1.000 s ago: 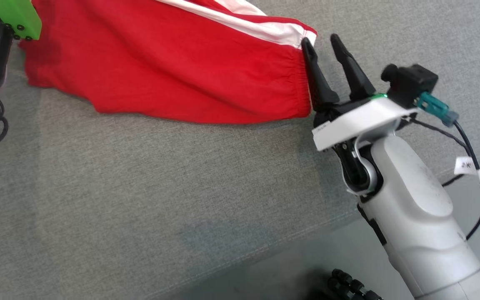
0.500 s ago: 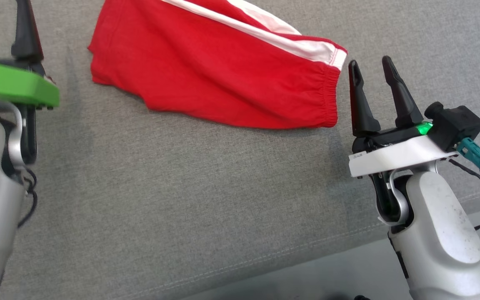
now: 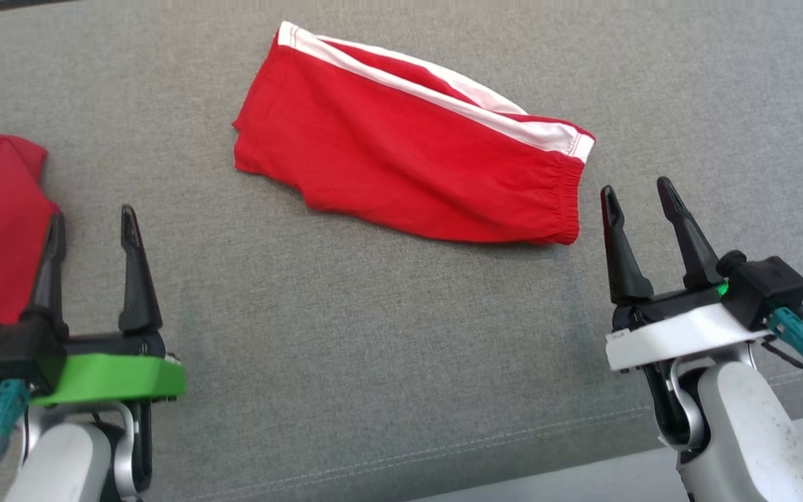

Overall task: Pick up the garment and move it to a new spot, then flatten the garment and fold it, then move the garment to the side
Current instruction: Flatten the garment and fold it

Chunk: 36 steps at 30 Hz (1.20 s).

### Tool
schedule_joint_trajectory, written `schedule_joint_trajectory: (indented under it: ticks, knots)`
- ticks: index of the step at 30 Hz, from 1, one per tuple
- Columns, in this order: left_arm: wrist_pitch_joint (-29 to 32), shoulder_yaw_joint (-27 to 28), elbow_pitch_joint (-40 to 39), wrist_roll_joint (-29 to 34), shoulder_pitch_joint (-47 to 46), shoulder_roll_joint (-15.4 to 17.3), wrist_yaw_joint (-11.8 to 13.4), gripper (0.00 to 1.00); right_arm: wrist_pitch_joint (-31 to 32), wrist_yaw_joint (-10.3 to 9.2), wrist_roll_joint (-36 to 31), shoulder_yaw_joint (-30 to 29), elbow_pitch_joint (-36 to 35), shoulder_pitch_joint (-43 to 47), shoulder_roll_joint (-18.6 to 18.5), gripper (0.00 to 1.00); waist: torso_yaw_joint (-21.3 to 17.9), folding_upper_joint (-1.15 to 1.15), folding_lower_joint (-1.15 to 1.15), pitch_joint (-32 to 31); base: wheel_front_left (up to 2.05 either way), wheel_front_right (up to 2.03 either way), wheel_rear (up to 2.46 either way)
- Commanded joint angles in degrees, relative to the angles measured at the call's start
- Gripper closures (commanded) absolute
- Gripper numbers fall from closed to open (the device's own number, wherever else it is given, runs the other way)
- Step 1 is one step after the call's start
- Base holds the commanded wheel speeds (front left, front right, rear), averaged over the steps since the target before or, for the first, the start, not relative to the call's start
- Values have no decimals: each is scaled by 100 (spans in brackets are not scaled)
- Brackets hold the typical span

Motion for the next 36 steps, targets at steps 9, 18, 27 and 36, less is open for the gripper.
schedule_joint_trajectory:
  ticks: [9,18,27,36]
  knots:
    - [1,15,-164,153,1293,-400,89,0,-10,-1,-164,-55,-69,917,-69,0,243,0,0,-1030,0,0,0]
    - [1,9,-58,149,1683,-501,40,0,-10,-2,-254,-79,-107,1391,-62,0,282,0,0,-1455,0,0,0]
    - [1,-61,49,92,1935,-515,29,0,26,-2,-251,-88,-177,1661,-7,0,309,0,0,-1689,0,0,0]
    - [28,-28,106,33,1861,-479,29,0,54,-1,-242,-73,-209,1673,27,0,350,0,0,-1674,0,0,0]
